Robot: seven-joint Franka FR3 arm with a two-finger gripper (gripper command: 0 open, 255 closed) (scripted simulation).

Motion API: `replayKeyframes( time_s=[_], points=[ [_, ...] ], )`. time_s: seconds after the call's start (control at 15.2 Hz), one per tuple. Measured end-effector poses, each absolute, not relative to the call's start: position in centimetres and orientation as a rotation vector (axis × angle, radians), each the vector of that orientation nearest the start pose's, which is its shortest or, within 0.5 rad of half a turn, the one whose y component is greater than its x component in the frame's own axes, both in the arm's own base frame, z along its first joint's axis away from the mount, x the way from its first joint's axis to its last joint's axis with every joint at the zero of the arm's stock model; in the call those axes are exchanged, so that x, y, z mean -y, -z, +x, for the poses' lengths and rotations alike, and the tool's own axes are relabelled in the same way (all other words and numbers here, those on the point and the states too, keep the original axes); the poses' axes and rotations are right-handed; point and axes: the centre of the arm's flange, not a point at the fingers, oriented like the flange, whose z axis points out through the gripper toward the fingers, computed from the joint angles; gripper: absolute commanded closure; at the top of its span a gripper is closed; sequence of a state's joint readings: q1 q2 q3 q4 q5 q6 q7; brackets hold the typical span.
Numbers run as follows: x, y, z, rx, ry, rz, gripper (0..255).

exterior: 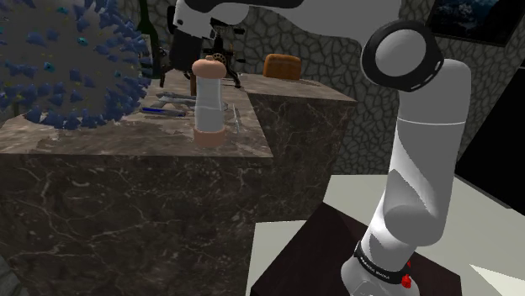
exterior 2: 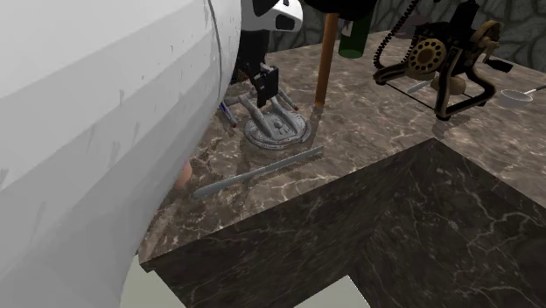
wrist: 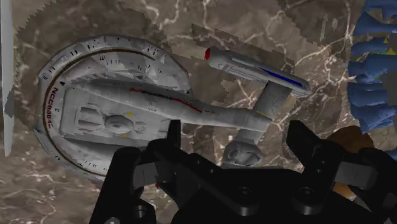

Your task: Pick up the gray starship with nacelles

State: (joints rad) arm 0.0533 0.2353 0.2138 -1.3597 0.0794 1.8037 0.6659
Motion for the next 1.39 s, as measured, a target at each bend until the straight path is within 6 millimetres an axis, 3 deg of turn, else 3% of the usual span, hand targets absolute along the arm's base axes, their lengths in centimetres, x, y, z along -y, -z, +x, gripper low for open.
replayKeyframes(
  time_s=[0.26, 0.73, 0.79, 1.39],
  points=[
    [-16.9, -61.7, 65.7, -0.659, 0.228, -2.82, 0],
    [-17.1, -58.5, 66.0, -0.665, 0.231, -2.815, 0],
    [-17.0, -58.3, 66.0, -0.665, 0.231, -2.815, 255],
    [-17.0, -58.2, 66.1, -0.664, 0.233, -2.814, 255]
  ],
)
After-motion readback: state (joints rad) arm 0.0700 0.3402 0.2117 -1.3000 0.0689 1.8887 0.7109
